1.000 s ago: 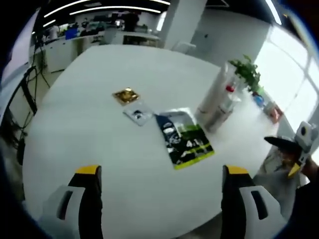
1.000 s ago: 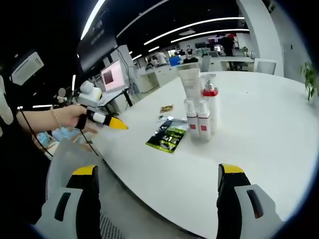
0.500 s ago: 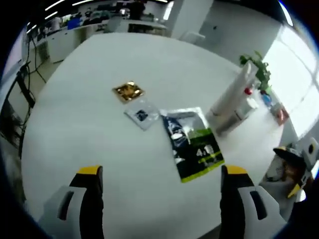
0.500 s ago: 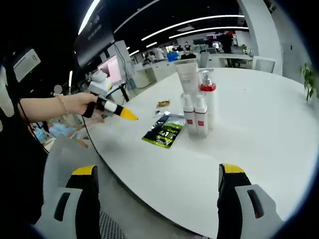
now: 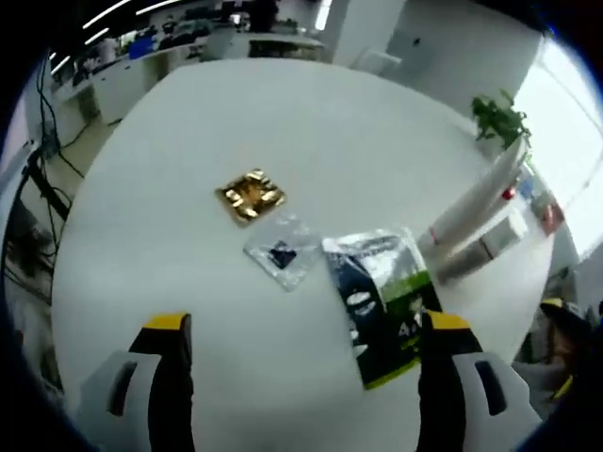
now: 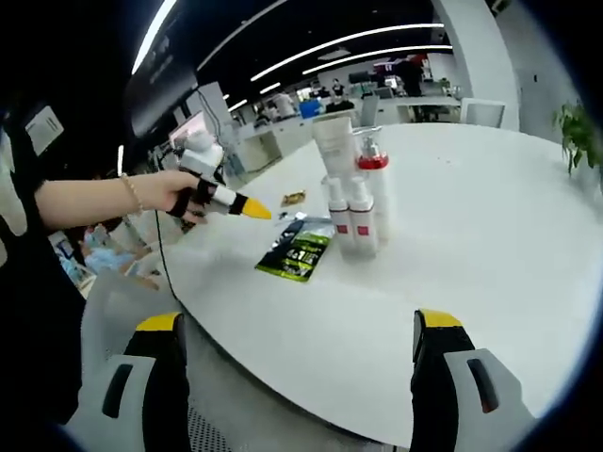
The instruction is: Arrange the skincare products in the storage area until every visible bottle or jar stands upright without overlapping.
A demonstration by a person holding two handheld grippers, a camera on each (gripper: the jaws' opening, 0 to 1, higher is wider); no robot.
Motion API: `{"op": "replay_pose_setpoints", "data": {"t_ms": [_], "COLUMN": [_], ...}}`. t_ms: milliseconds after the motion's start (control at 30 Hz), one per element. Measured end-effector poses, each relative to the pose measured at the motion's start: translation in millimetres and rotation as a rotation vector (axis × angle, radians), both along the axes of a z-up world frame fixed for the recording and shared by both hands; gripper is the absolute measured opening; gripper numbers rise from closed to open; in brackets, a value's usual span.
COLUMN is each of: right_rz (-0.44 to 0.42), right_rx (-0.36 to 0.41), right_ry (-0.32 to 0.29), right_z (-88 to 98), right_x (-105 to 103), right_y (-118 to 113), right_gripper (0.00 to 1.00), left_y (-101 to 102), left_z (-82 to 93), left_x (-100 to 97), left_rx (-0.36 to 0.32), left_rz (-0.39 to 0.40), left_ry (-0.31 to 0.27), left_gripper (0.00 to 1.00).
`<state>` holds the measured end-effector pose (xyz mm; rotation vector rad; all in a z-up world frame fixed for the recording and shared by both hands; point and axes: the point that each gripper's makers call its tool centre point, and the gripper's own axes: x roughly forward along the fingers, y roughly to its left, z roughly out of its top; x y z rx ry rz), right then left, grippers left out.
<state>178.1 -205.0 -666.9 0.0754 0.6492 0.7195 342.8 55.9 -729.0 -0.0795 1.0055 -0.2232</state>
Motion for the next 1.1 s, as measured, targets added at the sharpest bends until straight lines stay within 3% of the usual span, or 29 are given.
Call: {"op": "replay_pose_setpoints", "data": {"t_ms": [300, 500, 667, 867, 967, 1033, 1100], "right_rz": [-0.01, -0.024, -0.022, -0.013, -0.014, -0.02, -0.024], "right_rx": [-0.034, -0.038, -0.043, -0.079, -0.081, -0.08, -0.074], "right_ry": [0.009, 0.02, 0.028, 0.032, 0.031, 0.031, 0.035], "right_z": [-4.5, -6.5, -7.3, -10.5, -10.8, -11.0, -10.8], "right_x": [2, 2, 2, 0, 0, 1, 1], "right_y": [-2, -4, -3, -2, -2, -3, -4], "right_gripper": [0.99, 0.99, 0.99, 0.99, 0.99, 0.99, 0.99], "left_y": [-8, -6, -7, -7, 0, 1, 3], "left_z": [-4.0, -5.6, -6.2, -13.5, -15.0, -13.5, -17.5], "left_x": [23.0, 43.7, 52.1, 55.4, 61.2, 62.4, 67.9], "left_rx": [0.04, 0.02, 0.026, 0.098, 0.14, 0.145, 0.144], "left_rz": [0.048, 0.184, 0.244, 0.274, 0.297, 0.301, 0.303], "left_ry": [-0.025, -0.05, -0.074, -0.08, -0.101, -0.106, -0.1], "left_gripper": [0.9, 0.82, 0.78, 0.74, 0.63, 0.58, 0.6]}}
